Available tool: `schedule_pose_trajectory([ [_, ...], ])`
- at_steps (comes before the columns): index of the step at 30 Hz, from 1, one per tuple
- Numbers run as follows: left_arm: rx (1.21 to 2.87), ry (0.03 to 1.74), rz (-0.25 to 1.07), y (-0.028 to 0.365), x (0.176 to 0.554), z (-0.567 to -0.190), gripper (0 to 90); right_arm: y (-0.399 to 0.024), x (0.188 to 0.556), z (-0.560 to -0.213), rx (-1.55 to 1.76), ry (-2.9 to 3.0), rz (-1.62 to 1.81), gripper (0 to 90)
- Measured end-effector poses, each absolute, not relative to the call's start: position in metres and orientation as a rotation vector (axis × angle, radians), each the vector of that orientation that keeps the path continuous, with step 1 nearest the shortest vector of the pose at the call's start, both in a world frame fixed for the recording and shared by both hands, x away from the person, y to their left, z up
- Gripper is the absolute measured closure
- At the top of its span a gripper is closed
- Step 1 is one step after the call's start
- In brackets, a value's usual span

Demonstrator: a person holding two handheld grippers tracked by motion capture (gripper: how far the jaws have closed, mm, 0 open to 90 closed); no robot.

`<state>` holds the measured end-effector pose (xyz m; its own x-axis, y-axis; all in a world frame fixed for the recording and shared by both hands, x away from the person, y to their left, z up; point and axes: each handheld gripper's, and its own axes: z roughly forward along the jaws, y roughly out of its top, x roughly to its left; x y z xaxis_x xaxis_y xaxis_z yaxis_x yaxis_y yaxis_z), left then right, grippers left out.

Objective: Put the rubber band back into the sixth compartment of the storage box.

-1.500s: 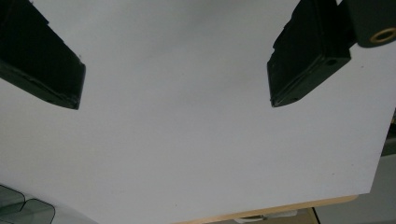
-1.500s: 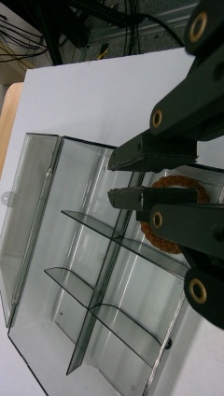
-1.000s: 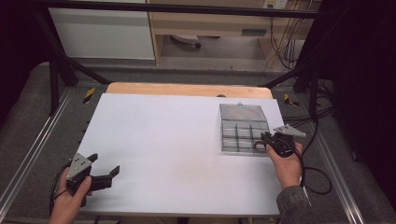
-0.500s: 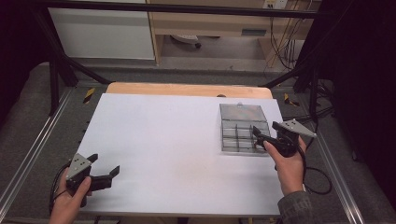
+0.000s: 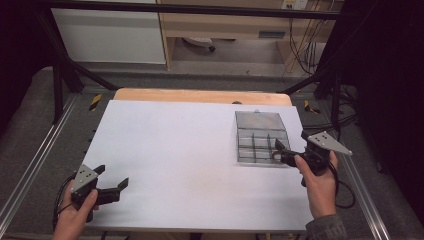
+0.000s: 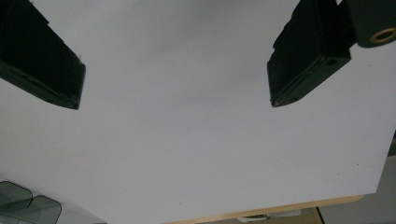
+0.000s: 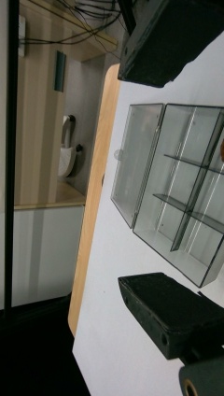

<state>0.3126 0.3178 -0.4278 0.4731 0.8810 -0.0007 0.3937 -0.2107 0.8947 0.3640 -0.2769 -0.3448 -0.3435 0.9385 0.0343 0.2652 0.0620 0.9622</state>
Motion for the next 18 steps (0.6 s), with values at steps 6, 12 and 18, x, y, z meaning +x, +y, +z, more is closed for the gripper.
schedule_pose_trajectory([
  [6, 1.791, 1.066, 0.654, 0.317, 0.312, -0.427, 4.5, -0.287, 0.348, -0.359, 1.225, 1.721, 1.316, 5.9],
  [12, 1.789, 1.061, 0.642, 0.315, 0.312, -0.427, 4.5, -0.294, 0.334, -0.392, 1.222, 1.784, 1.297, 5.8],
  [18, 1.783, 1.063, 0.632, 0.315, 0.312, -0.427, 4.6, -0.289, 0.326, -0.426, 1.251, 1.841, 1.277, 4.2],
])
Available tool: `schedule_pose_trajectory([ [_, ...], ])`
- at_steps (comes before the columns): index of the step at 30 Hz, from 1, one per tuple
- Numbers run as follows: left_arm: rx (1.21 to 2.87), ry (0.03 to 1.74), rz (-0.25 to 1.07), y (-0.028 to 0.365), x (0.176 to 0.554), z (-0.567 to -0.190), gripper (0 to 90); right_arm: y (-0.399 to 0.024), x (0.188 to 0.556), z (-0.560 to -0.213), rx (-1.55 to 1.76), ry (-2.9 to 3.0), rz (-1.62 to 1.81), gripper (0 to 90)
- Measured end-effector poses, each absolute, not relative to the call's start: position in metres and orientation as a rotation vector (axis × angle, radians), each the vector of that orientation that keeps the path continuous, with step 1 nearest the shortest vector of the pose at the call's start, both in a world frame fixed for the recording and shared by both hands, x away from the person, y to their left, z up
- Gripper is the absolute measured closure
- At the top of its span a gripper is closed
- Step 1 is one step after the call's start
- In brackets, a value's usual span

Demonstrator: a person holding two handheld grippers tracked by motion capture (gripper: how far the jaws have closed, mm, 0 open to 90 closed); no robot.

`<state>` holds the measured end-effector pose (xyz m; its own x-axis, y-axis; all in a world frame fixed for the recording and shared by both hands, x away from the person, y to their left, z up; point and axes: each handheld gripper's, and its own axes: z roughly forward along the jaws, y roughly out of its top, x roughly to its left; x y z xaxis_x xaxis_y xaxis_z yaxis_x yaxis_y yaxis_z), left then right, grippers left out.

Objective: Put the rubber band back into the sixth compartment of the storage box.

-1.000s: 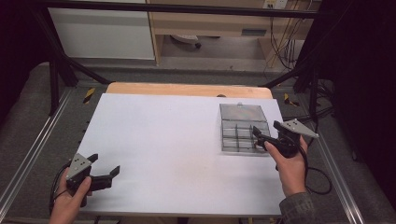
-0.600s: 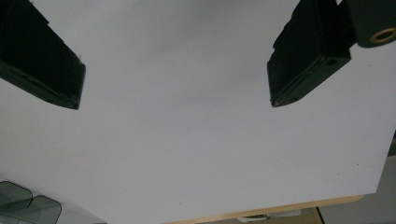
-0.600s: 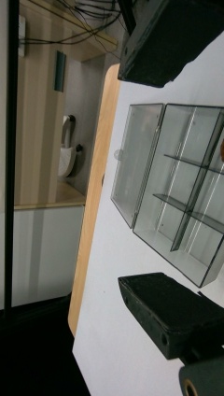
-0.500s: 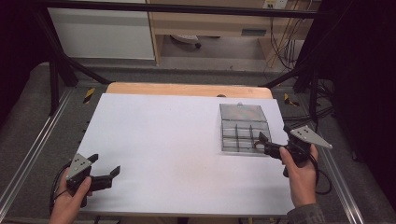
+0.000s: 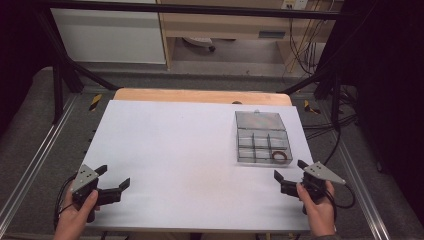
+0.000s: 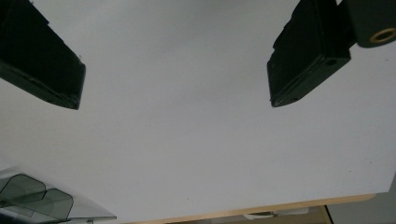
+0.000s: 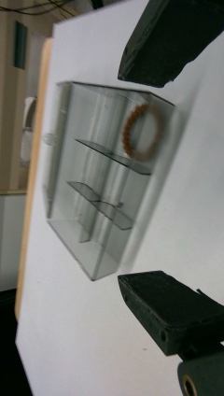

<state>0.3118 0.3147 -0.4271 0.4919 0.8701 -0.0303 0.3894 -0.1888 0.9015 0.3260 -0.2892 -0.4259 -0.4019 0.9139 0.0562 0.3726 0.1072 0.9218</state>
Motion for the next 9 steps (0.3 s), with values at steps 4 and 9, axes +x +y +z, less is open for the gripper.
schedule_pose_trajectory([
  [4, 1.781, 1.058, 0.626, 0.314, 0.312, -0.427, 4.5, -0.277, 0.326, -0.44, 1.246, 1.94, 1.265, 3.4],
  [9, 1.785, 1.049, 0.627, 0.312, 0.311, -0.426, 4.6, -0.26, 0.333, -0.447, 1.209, 2.045, 1.216, 3.7],
])
